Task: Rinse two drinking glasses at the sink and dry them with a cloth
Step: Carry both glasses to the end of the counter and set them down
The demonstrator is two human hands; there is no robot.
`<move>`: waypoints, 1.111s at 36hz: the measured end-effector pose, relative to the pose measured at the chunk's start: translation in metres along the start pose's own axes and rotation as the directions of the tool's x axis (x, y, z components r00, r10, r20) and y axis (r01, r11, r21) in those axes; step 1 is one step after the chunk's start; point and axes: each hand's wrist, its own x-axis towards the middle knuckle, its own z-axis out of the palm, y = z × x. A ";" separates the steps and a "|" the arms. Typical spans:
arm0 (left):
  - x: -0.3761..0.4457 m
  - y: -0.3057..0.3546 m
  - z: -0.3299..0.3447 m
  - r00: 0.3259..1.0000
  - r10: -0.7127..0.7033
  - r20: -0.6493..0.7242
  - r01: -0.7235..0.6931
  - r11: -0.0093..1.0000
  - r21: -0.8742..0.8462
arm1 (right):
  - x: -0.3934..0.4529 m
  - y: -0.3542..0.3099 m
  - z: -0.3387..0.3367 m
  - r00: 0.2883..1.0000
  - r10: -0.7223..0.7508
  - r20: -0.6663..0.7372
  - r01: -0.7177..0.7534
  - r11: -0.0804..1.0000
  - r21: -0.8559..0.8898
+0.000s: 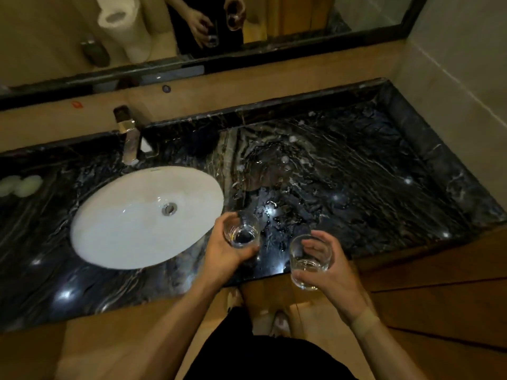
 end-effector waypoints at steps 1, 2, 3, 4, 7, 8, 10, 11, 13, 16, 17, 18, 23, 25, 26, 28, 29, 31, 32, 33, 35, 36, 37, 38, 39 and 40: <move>-0.013 0.001 -0.004 1.000 -0.014 -0.014 0.013 1.000 -0.020 | -0.001 0.001 0.003 1.000 0.002 0.026 -0.002 1.000 -0.001; -0.026 0.001 -0.009 0.999 -0.033 -0.025 0.032 0.999 -0.040 | -0.003 0.001 0.007 0.999 0.003 0.055 -0.003 1.000 -0.010; -0.039 0.001 -0.013 0.998 -0.050 -0.041 0.048 0.997 -0.058 | -0.005 0.001 0.011 0.997 0.002 0.082 0.000 1.000 -0.025; -0.051 -0.002 -0.018 0.996 -0.068 -0.065 0.063 0.995 -0.074 | -0.007 0.002 0.015 0.994 -0.002 0.106 0.006 0.999 -0.045; -0.084 -0.009 -0.033 0.985 -0.102 -0.137 0.089 0.991 -0.102 | -0.013 0.006 0.032 0.983 -0.016 0.183 0.034 0.995 -0.094; -0.094 -0.013 -0.038 0.980 -0.120 -0.162 0.102 0.988 -0.117 | -0.016 0.008 0.038 0.977 -0.014 0.213 0.037 0.994 -0.105; -0.113 -0.023 -0.049 0.966 -0.150 -0.209 0.119 0.981 -0.152 | -0.020 0.013 0.051 0.961 -0.003 0.276 0.039 0.992 -0.124; -0.123 -0.028 -0.055 0.960 -0.161 -0.230 0.124 0.978 -0.166 | -0.021 0.015 0.058 0.952 -0.001 0.306 0.045 0.989 -0.138; -0.142 -0.038 -0.068 0.946 -0.178 -0.272 0.131 0.975 -0.182 | -0.025 0.019 0.073 0.935 0.010 0.356 0.054 0.984 -0.169; -0.173 -0.052 -0.090 0.914 -0.213 -0.346 0.145 0.967 -0.210 | -0.033 0.021 0.102 0.895 0.058 0.443 0.031 0.981 -0.191; -0.183 -0.057 -0.098 0.902 -0.222 -0.370 0.146 0.964 -0.223 | -0.037 0.021 0.112 0.878 0.072 0.473 0.027 0.980 -0.199; -0.194 -0.062 -0.106 0.889 -0.238 -0.392 0.151 0.959 -0.239 | -0.041 0.022 0.124 0.862 0.080 0.500 0.029 0.978 -0.207; -0.248 -0.083 -0.152 0.824 -0.310 -0.474 0.167 0.933 -0.320 | -0.067 0.028 0.192 0.801 0.095 0.590 0.085 0.959 -0.269; -0.270 -0.093 -0.173 0.796 -0.329 -0.508 0.167 0.926 -0.338 | -0.081 0.031 0.222 0.772 0.093 0.628 0.124 0.948 -0.292; -0.280 -0.099 -0.184 0.782 -0.337 -0.524 0.168 0.924 -0.343 | -0.088 0.032 0.236 0.758 0.095 0.645 0.144 0.941 -0.307; -0.300 -0.111 -0.206 0.760 -0.350 -0.547 0.168 0.920 -0.355 | -0.101 0.036 0.263 0.726 0.113 0.679 0.168 0.928 -0.333; -0.310 -0.118 -0.217 0.753 -0.352 -0.556 0.167 0.919 -0.356 | -0.108 0.038 0.277 0.709 0.123 0.694 0.178 0.921 -0.345; -0.327 -0.131 -0.239 0.737 -0.358 -0.573 0.165 0.918 -0.360 | -0.123 0.040 0.304 0.687 0.123 0.716 0.206 0.913 -0.353; -0.335 -0.138 -0.249 0.728 -0.363 -0.581 0.163 0.915 -0.368 | -0.131 0.042 0.317 0.680 0.122 0.723 0.220 0.907 -0.360; -0.343 -0.144 -0.259 0.721 -0.367 -0.588 0.160 0.913 -0.374 | -0.138 0.043 0.330 0.676 0.120 0.727 0.233 0.901 -0.366; -0.357 -0.156 -0.276 0.709 -0.379 -0.594 0.158 0.907 -0.390 | -0.153 0.043 0.355 0.665 0.121 0.737 0.248 0.895 -0.371; -0.363 -0.161 -0.284 0.704 -0.383 -0.597 0.157 0.905 -0.396 | -0.160 0.042 0.367 0.660 0.124 0.741 0.253 0.892 -0.375; -0.369 -0.166 -0.291 0.700 -0.382 -0.603 0.153 0.905 -0.397 | -0.166 0.041 0.377 0.655 0.122 0.746 0.263 0.888 -0.376; -0.374 -0.171 -0.298 0.696 -0.380 -0.609 0.146 0.906 -0.398 | -0.171 0.041 0.387 0.647 0.118 0.753 0.273 0.887 -0.373; -0.378 -0.175 -0.304 0.692 -0.378 -0.615 0.142 0.906 -0.398 | -0.176 0.041 0.397 0.641 0.112 0.759 0.288 0.882 -0.374; -0.381 -0.179 -0.310 0.689 -0.375 -0.619 0.137 0.907 -0.397 | -0.180 0.042 0.405 0.639 0.105 0.762 0.304 0.876 -0.376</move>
